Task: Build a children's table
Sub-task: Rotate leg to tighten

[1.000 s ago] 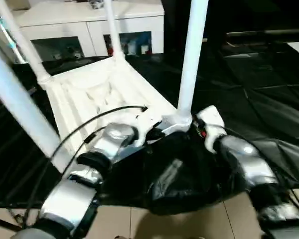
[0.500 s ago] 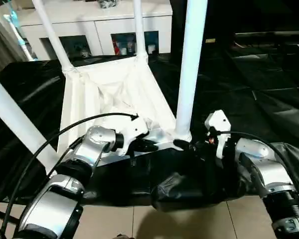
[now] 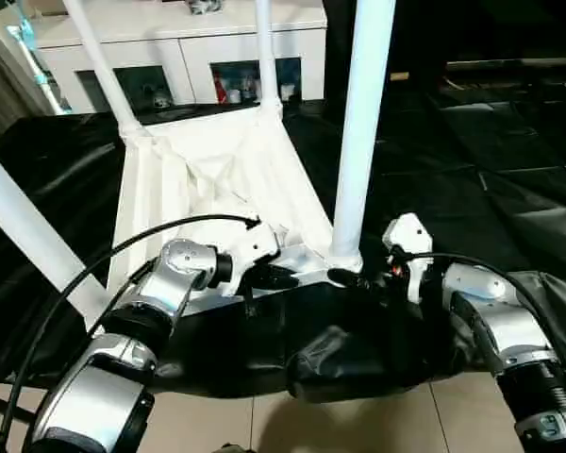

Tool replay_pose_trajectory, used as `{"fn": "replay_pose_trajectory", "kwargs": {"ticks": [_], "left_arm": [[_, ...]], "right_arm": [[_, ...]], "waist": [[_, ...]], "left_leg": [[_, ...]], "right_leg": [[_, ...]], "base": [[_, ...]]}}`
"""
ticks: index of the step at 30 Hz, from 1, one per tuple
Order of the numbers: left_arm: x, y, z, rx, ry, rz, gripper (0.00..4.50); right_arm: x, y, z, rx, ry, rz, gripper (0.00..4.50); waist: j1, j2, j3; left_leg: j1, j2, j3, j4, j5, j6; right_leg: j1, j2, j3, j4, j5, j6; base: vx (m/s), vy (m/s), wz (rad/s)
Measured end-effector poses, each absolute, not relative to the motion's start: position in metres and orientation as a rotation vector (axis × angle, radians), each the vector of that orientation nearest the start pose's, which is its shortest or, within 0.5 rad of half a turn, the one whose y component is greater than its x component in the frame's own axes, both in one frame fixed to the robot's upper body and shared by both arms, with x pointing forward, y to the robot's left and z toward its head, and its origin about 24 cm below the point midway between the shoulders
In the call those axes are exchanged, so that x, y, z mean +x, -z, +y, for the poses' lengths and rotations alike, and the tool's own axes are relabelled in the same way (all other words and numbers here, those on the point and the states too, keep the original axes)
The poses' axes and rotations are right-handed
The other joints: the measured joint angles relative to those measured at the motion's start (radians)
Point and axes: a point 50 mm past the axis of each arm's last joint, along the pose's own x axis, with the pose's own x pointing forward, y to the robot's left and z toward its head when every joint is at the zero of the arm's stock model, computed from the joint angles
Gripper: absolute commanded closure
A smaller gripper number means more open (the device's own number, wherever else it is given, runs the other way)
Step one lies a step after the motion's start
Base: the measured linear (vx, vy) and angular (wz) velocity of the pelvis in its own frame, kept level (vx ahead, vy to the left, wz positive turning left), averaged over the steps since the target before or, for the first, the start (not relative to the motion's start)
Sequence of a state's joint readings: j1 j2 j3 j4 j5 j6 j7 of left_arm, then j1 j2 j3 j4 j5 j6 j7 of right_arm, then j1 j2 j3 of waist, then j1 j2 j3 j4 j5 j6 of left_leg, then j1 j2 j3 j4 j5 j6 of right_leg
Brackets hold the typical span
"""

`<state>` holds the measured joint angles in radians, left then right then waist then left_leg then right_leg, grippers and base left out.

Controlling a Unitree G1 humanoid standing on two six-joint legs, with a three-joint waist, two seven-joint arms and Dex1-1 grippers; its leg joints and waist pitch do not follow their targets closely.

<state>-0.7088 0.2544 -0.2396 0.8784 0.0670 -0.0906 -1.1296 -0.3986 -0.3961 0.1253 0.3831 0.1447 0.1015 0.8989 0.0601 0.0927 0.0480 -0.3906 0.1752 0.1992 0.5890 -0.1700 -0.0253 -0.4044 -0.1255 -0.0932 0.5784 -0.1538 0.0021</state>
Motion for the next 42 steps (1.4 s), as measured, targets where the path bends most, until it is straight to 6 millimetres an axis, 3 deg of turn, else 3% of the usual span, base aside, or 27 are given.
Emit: {"fn": "replay_pose_trajectory", "kwargs": {"ticks": [16, 27, 28, 29, 39, 42], "left_arm": [[0.332, -0.044, 0.116, 0.386, 1.301, 0.378, 4.5], [0.331, -0.043, 0.115, 0.381, 1.304, 0.379, 4.5], [0.331, -0.043, 0.115, 0.381, 1.304, 0.379, 4.5], [0.331, -0.043, 0.115, 0.381, 1.303, 0.379, 4.5], [0.331, -0.044, 0.115, 0.382, 1.314, 0.379, 4.5], [0.331, -0.044, 0.115, 0.382, 1.314, 0.379, 4.5]], "right_arm": [[0.308, -0.06, -0.163, -0.23, -0.949, 0.202, 2.36], [0.309, -0.059, -0.16, -0.22, -0.945, 0.193, 2.55], [0.309, -0.059, -0.16, -0.214, -0.942, 0.193, 2.0], [0.309, -0.058, -0.16, -0.208, -0.941, 0.193, 1.86], [0.309, -0.053, -0.155, -0.204, -0.94, 0.215, 0.97], [0.312, -0.053, -0.155, -0.235, -0.926, 0.222, 0.9]], "waist": [[0.0, 0.0, 0.0], [-0.002, 0.0, 0.0], [-0.003, 0.0, 0.0], [-0.003, 0.0, 0.0], [0.0, 0.0, 0.0], [0.001, 0.0, 0.0]], "left_leg": [[0.0, 0.0, 0.0, 0.0, 0.0, 0.0], [0.0, 0.0, 0.0, 0.001, 0.0, 0.0], [0.0, 0.0, 0.0, 0.001, 0.0, 0.0], [0.0, 0.0, 0.0, 0.001, 0.0, 0.0], [0.0, 0.0, 0.0, 0.002, 0.0, 0.0], [0.0, 0.0, 0.0, 0.002, 0.0, 0.0]], "right_leg": [[0.0, 0.0, 0.0, 0.0, 0.0, 0.0], [0.0, 0.0, 0.0, 0.001, 0.0, 0.0], [0.0, 0.0, 0.0, 0.001, 0.0, 0.0], [0.0, 0.0, 0.0, 0.001, 0.0, 0.0], [0.0, 0.0, 0.0, 0.001, 0.0, 0.0], [0.0, 0.0, 0.0, 0.001, 0.0, 0.0]], "base": [[0.0, 0.0, 0.0], [0.0, 0.0, 0.0], [0.0, 0.0, 0.0], [0.0, 0.0, 0.0], [0.0, 0.0, 0.0], [0.0, 0.0, 0.0]]}}
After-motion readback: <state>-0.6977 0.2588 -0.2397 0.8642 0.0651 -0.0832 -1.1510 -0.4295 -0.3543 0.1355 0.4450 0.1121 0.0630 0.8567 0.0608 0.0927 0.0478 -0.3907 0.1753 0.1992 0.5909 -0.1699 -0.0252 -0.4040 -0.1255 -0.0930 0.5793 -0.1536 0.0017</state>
